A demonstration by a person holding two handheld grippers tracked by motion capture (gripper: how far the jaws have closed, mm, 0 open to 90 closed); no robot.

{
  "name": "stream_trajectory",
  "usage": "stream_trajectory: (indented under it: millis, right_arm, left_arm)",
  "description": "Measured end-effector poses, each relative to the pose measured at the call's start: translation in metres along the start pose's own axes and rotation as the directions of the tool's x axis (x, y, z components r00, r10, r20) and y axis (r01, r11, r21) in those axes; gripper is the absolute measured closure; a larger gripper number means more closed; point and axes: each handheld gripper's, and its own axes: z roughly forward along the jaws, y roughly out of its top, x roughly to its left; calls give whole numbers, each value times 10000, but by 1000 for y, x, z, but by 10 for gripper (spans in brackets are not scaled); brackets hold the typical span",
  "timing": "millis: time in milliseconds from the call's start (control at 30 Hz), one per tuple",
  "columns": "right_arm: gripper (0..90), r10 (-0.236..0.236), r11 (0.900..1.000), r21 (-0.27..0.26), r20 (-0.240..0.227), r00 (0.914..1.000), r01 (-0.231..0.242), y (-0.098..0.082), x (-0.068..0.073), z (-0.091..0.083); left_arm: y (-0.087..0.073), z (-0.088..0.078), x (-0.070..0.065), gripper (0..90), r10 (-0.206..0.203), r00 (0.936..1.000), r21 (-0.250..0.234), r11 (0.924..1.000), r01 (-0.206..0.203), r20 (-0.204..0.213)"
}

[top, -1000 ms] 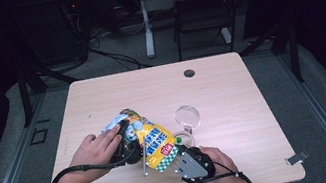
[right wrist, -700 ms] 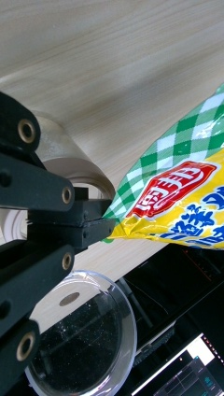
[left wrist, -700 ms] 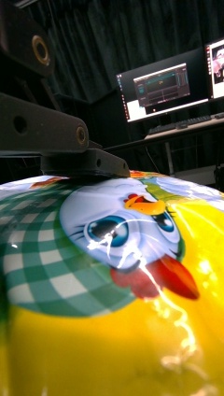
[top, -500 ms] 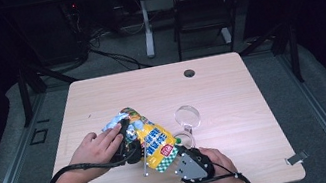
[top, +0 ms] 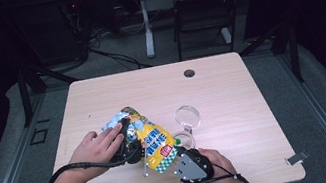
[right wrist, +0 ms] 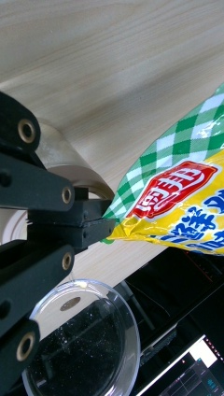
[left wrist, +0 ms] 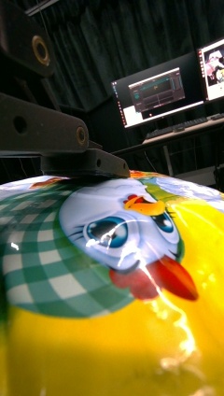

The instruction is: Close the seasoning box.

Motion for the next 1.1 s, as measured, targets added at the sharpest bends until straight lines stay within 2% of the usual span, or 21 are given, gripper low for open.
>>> stream_trajectory:
  millis: [633, 900, 1100]
  right_arm:
    - [900, 183, 9998, -7, -85, 9998, -183, -3, 0, 0]
    - [900, 266, 9996, -42, 15, 9996, -266, -4, -1, -1]
    - [900, 148, 9999, 0, -2, 9999, -148, -4, 1, 0]
  left_arm:
    - [4, 0, 4, 595, 505, 9987, 37, 9987, -505, -94]
    - [6, -1, 7, 612, 607, 9981, 36, 9982, -607, -88]
    - [7, -2, 7, 615, 1002, 9946, 155, 9949, -998, -265]
